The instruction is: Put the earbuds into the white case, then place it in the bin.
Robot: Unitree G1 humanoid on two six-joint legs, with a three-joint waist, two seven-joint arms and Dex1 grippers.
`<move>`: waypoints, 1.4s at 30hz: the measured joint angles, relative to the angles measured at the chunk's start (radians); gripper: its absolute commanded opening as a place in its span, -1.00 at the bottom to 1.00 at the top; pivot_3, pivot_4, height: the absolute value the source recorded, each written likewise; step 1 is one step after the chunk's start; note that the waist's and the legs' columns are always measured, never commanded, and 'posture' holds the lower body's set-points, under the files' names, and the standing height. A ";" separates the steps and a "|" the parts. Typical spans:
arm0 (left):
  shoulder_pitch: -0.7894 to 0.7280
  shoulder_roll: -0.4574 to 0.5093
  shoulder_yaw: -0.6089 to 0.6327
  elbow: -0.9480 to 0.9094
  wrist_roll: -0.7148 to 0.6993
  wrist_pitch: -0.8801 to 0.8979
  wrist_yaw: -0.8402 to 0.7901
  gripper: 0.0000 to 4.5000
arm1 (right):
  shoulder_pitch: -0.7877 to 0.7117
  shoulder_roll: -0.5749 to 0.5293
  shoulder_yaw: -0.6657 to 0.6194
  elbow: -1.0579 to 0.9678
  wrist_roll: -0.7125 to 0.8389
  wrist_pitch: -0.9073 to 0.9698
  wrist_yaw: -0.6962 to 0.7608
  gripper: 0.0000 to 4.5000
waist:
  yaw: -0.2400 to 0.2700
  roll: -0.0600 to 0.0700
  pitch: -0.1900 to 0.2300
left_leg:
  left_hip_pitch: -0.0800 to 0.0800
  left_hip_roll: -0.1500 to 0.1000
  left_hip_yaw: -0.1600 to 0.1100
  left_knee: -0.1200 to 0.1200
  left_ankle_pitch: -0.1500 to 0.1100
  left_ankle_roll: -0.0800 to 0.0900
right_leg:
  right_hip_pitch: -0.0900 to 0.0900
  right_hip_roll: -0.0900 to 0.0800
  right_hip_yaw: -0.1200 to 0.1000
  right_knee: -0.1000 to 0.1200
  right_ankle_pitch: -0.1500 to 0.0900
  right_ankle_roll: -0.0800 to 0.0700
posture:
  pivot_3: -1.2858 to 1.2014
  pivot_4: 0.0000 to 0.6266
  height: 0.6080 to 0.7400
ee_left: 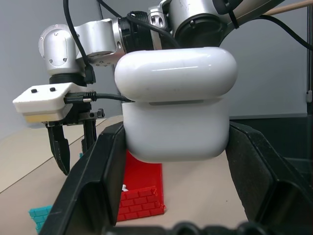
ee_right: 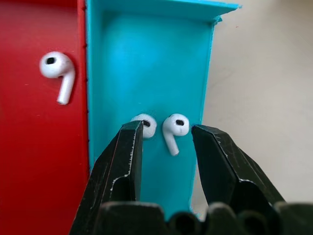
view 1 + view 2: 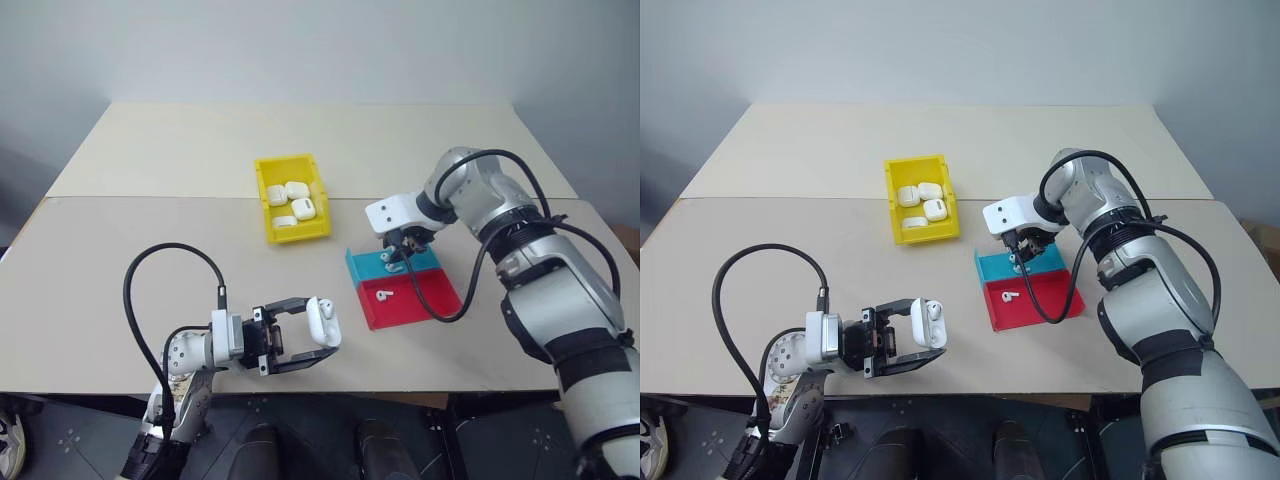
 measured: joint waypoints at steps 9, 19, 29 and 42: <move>0.003 0.003 -0.008 0.000 0.015 -0.022 0.008 0.23 | 0.000 0.025 0.000 0.086 -0.038 -0.067 -0.063 -0.11 | 0.000 0.000 0.000 | 0.000 0.000 0.000 0.000 0.000 0.000 | 0.000 0.000 0.000 0.000 0.000 0.000 | 0.03 -0.52 1.00; 0.003 0.006 -0.011 0.000 0.017 -0.024 0.012 0.23 | -0.002 0.044 -0.001 0.140 -0.074 -0.085 -0.104 -0.11 | -0.001 0.000 0.000 | 0.000 0.000 0.000 0.000 0.000 0.000 | 0.000 0.000 0.000 0.000 0.000 0.000 | 0.03 -0.52 1.00; 0.003 0.006 -0.016 0.001 0.021 -0.025 0.015 0.23 | -0.005 0.046 -0.005 0.156 -0.086 -0.111 -0.129 -0.20 | -0.001 0.000 0.000 | 0.000 0.000 0.000 0.000 0.000 0.000 | 0.000 0.000 0.000 0.001 0.000 0.000 | 0.03 -0.52 1.00; 0.003 0.007 -0.017 0.005 0.032 -0.026 0.018 0.23 | -0.005 0.047 -0.008 0.158 -0.095 -0.126 -0.127 -0.34 | -0.001 0.001 0.000 | 0.000 0.000 0.000 0.000 0.000 0.000 | 0.000 0.000 0.000 0.001 0.000 0.000 | 0.03 -0.52 1.00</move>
